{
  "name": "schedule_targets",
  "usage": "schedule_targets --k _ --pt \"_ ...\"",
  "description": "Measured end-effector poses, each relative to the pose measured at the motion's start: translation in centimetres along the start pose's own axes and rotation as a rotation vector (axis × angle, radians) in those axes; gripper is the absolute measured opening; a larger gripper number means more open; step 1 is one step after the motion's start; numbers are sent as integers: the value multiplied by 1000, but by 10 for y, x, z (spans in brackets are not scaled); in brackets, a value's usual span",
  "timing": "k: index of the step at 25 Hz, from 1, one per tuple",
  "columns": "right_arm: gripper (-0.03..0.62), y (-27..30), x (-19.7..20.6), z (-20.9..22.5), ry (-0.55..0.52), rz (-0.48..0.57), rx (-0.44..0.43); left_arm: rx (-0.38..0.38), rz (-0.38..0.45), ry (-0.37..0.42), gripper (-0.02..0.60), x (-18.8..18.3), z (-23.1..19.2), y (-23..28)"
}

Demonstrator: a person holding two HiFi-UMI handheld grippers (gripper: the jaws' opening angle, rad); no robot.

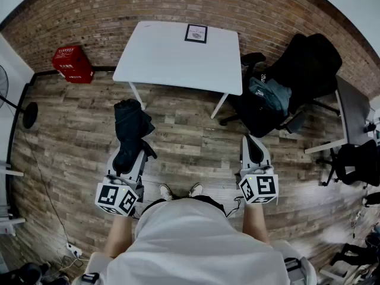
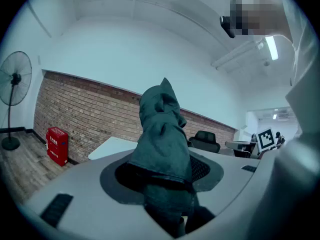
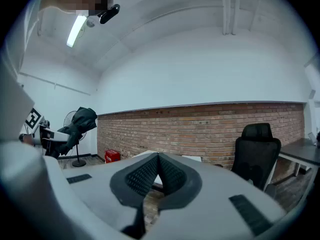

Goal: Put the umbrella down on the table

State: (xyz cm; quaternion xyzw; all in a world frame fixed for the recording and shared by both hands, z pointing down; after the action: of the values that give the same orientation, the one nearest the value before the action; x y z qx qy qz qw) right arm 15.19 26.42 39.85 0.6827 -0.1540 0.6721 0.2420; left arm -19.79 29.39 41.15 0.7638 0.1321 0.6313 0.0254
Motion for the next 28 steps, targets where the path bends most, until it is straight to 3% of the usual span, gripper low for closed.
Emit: schedule_targets --k 8,20,28 --pt "20 -11 2 17 39 42 -67 -20 6 -5 235 3 20 5" --pt "20 -23 30 59 72 32 -96 -81 21 -25 235 9 48 9" --pt "20 2 32 81 75 8 -72 -44 -8 -40 235 8 44 69"
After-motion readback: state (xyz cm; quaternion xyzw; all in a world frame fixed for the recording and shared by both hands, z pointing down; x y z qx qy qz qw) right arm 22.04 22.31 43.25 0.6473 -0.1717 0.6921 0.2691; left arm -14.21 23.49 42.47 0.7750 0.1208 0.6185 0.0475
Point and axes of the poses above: the fingertips, and each gripper's own axes: y forward along the fingers, z to its right, x out of its underside, the point moved 3 cm from there along -y, backward along the fingers, and after that the axes turned 15 degrees about -x, right-handed, at the moved point
